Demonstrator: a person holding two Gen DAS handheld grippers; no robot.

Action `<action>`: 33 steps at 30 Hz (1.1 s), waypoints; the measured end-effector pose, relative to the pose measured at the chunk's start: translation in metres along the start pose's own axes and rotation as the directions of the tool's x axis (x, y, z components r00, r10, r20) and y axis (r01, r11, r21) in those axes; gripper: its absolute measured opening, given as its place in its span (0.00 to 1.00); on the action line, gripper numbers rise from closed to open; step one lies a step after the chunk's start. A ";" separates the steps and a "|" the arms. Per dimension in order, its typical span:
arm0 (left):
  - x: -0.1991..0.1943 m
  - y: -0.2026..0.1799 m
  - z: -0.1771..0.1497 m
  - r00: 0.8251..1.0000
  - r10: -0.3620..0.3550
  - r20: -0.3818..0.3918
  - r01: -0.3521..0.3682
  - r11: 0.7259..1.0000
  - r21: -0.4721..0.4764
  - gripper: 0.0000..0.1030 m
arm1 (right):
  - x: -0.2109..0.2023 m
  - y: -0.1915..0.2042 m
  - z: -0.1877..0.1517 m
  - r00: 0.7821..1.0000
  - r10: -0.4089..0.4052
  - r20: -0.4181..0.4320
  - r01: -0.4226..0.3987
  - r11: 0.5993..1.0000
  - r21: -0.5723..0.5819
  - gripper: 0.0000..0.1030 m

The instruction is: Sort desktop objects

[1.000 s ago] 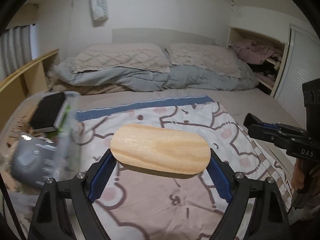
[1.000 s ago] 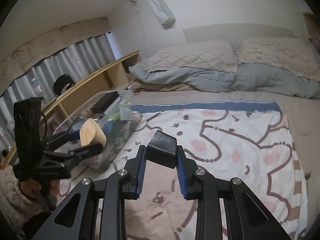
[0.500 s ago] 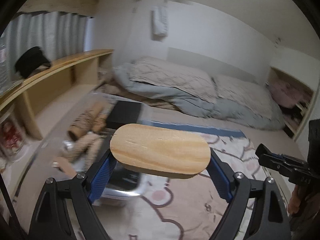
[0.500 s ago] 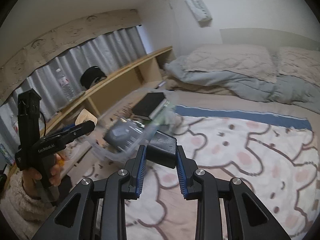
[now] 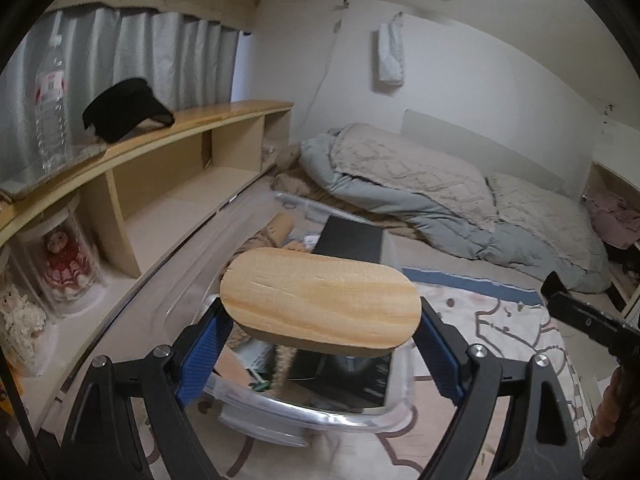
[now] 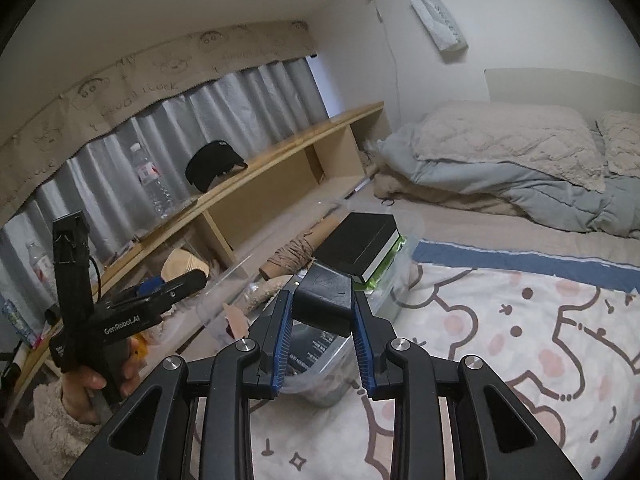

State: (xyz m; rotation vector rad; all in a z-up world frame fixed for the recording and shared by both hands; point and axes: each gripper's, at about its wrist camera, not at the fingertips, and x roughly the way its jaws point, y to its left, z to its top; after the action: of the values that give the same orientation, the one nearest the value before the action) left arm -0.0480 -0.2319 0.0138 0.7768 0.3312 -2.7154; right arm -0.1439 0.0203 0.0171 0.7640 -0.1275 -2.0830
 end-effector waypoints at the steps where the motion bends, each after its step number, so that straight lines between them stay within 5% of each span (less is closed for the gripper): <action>1: 0.006 0.004 0.000 1.000 0.008 -0.010 -0.008 1.000 -0.005 0.86 | 0.006 0.000 0.002 1.000 -0.005 -0.007 0.005 1.000 -0.002 0.29; 8: 0.041 0.028 -0.006 0.996 0.040 -0.084 -0.042 0.999 -0.022 0.86 | 0.042 -0.008 0.014 0.999 -0.025 -0.037 0.026 0.999 0.021 0.29; 22: 0.075 0.052 -0.030 0.978 0.097 -0.185 -0.078 0.991 0.106 0.86 | 0.093 -0.012 0.023 0.997 -0.005 -0.083 0.011 0.997 0.070 0.29; 33: 0.081 0.037 -0.041 0.975 0.138 -0.174 -0.098 0.971 0.217 0.93 | 0.119 -0.007 0.022 0.993 0.018 -0.117 -0.010 0.998 0.069 0.29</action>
State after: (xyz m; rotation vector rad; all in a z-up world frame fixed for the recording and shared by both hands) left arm -0.0808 -0.2721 -0.0691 1.0780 0.0383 -2.5969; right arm -0.2104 -0.0720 -0.0235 0.9227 -0.1391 -2.0237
